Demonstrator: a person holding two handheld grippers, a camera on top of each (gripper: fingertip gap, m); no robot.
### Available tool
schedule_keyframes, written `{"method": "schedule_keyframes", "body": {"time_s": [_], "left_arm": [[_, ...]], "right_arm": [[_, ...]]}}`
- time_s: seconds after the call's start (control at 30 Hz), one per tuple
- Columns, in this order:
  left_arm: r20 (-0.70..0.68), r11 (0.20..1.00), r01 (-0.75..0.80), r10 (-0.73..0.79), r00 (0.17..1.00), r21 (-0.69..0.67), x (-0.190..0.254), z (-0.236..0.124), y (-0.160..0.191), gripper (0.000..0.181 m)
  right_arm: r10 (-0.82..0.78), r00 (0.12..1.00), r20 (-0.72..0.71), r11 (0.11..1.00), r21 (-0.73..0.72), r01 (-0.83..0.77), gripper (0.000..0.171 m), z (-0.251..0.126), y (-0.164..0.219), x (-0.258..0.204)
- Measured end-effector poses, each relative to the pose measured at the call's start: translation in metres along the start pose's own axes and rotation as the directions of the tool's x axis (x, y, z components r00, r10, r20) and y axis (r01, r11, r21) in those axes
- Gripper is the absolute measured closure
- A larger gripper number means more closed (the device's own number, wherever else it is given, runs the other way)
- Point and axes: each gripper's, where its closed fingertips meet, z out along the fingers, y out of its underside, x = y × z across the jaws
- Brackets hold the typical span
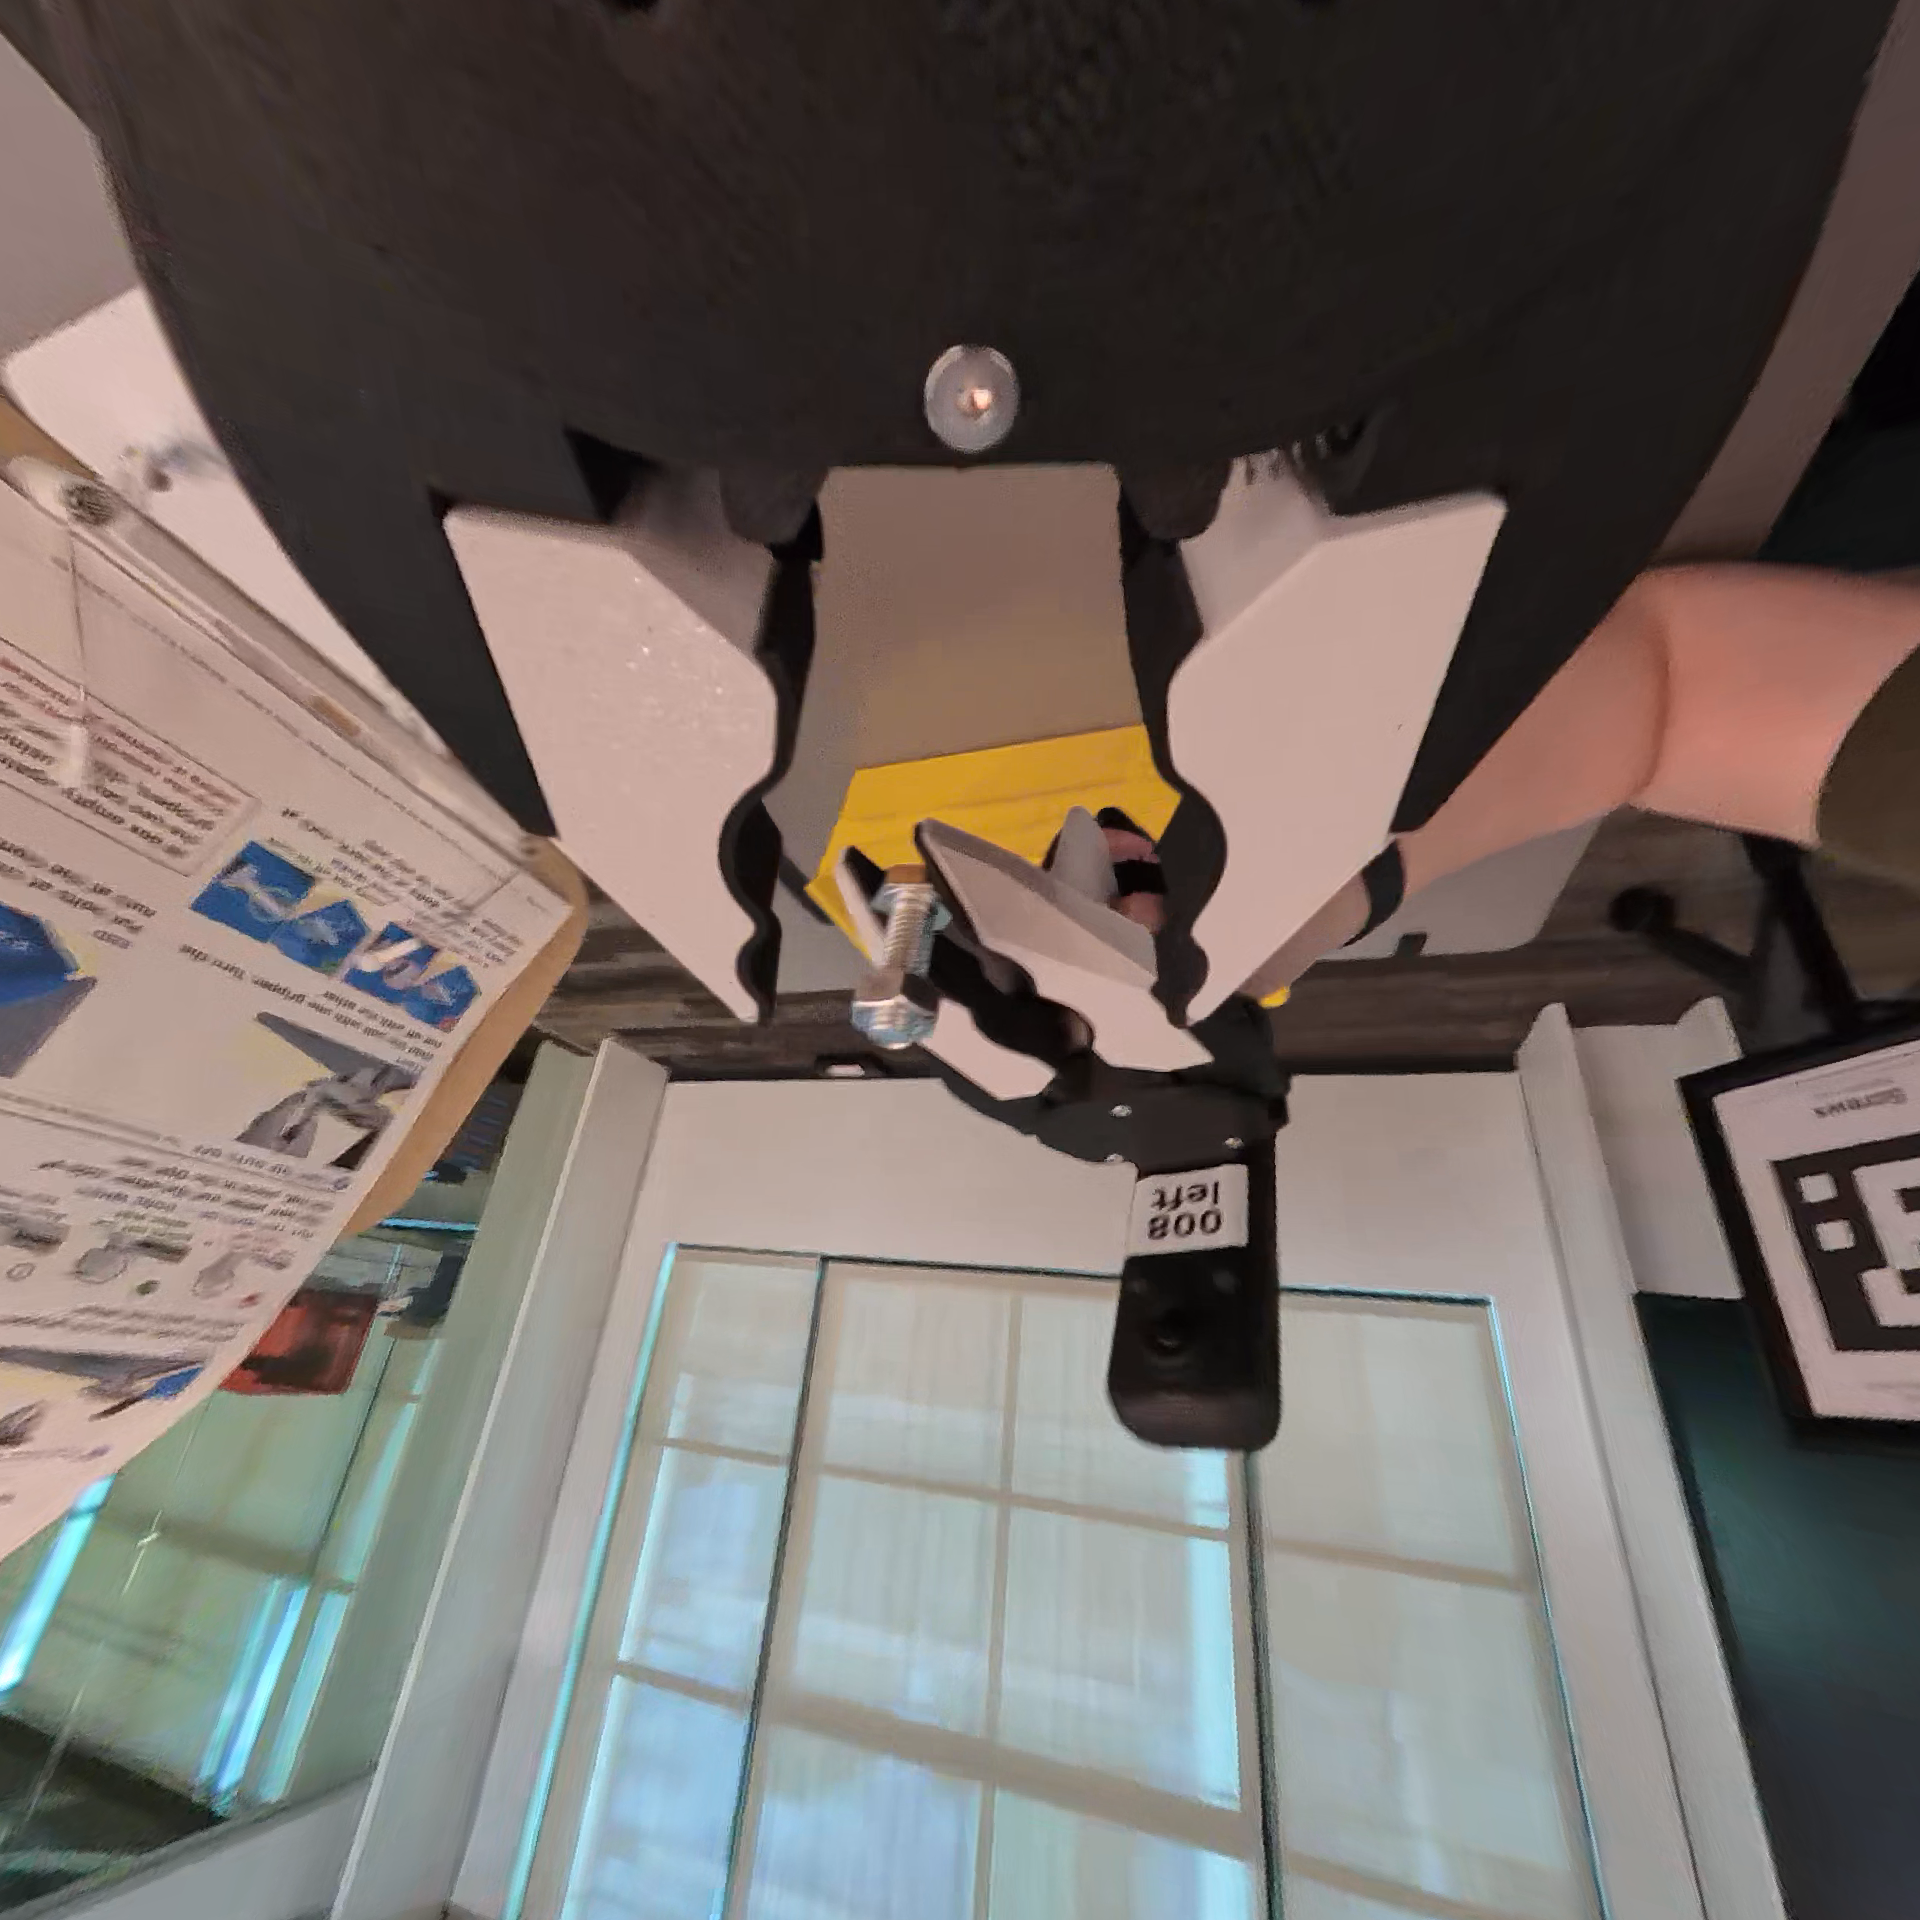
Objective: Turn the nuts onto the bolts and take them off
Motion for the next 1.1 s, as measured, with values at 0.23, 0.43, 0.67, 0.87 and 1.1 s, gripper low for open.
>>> {"method": "schedule_keyframes", "body": {"time_s": [0.23, 0.43, 0.67, 0.87, 1.1], "left_arm": [[0.065, 0.999, 0.045, -0.045, 0.997, 0.009, -0.016, -0.004, 0.001, 0.166], [-0.01, 0.999, 0.048, -0.048, 0.999, 0.021, -0.002, -0.003, -0.003, 0.166], [-0.11, 0.997, 0.048, -0.041, 0.993, 0.057, 0.019, 0.003, -0.01, 0.141], [-0.099, 0.998, 0.065, -0.064, 0.993, 0.007, 0.02, -0.005, -0.012, 0.131], [-0.098, 0.986, 0.059, -0.075, 0.992, -0.157, 0.028, -0.001, 0.01, 0.13]], "right_arm": [[-0.002, 0.996, 0.089, 1.0, -0.025, 0.004, 0.157, -0.003, 0.002, -0.013], [0.063, 0.998, -0.022, 0.998, -0.007, -0.064, 0.146, -0.003, 0.004, 0.013], [0.037, 0.999, -0.039, 0.996, -0.079, -0.04, 0.164, -0.003, 0.011, 0.013], [-0.279, 0.835, -0.475, 0.799, -0.597, -0.073, 0.163, -0.159, 0.039, 0.096], [-0.048, 0.502, -0.863, 0.148, -0.504, -0.851, 0.163, -0.381, 0.204, 0.113]]}}
